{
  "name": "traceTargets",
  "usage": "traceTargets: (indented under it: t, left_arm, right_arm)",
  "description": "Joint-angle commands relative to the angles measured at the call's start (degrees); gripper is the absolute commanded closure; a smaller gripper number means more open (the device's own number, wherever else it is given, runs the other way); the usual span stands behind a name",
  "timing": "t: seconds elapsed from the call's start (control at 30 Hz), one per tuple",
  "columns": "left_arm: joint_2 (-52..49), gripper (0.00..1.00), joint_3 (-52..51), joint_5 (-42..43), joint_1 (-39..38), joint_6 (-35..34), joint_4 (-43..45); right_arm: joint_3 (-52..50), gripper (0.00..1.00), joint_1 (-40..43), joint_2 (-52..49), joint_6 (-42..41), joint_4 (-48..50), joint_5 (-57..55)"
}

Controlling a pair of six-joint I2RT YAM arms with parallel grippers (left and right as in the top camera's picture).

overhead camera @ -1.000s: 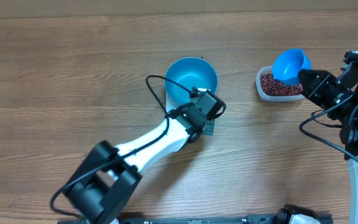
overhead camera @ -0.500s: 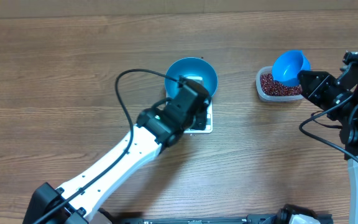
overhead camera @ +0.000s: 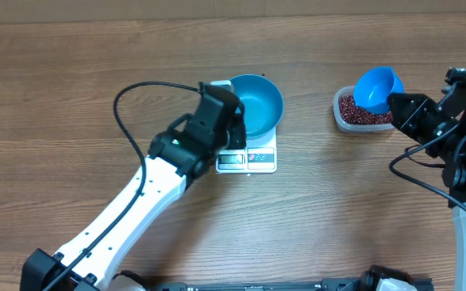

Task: Scoop item into bowl and weigh 150g on scale
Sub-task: 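Swing the left gripper left of the scale, away from the bowl, then lower the blue scoop with the right gripper into the bean tub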

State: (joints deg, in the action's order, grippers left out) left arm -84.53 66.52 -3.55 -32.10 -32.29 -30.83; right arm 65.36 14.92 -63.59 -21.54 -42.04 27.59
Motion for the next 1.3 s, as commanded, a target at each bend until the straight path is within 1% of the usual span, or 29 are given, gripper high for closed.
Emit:
traceTargets:
  t: [0.0,0.23,0.3,0.33,0.47,0.73,0.83,0.93,1.27]
  left_arm:
    - [1.0,0.96,1.0,0.7,3.3,3.0,0.0]
    - [1.0,0.96,1.0,9.9,9.1,7.1,0.2]
    - [1.0,0.96,1.0,11.1,10.1,7.5,0.2]
    - [1.0,0.96,1.0,11.6,10.6,8.9,0.0]
    - [1.0,0.96,1.0,13.1,10.7,9.0,-0.2]
    - [1.0,0.96,0.9,12.6,10.7,9.6,-0.7]
    - [1.0,0.96,0.9,12.6,10.7,9.7,-0.9]
    - [1.0,0.96,0.9,12.6,10.7,9.6,-0.6]
    - [1.0,0.96,0.9,13.7,10.7,9.8,-2.6]
  right_arm:
    - [2.2,0.96,-0.2,0.3,1.0,0.3,-0.5]
    - [2.2,0.96,-0.2,0.3,0.8,0.3,0.5]
    - [2.2,0.96,-0.2,0.3,0.8,0.3,0.5]
    - [2.2,0.96,-0.2,0.3,0.8,0.3,0.5]
    - [2.2,0.96,-0.2,0.3,0.5,0.3,0.7]
    - [2.2,0.96,-0.2,0.3,0.4,-0.2,1.5]
    - [2.2,0.96,-0.2,0.3,0.5,-1.4,3.0]
    - [2.2,0.96,-0.2,0.3,2.2,-3.1,5.8]
    - [2.2,0.96,-0.2,0.5,4.1,-9.4,6.8]
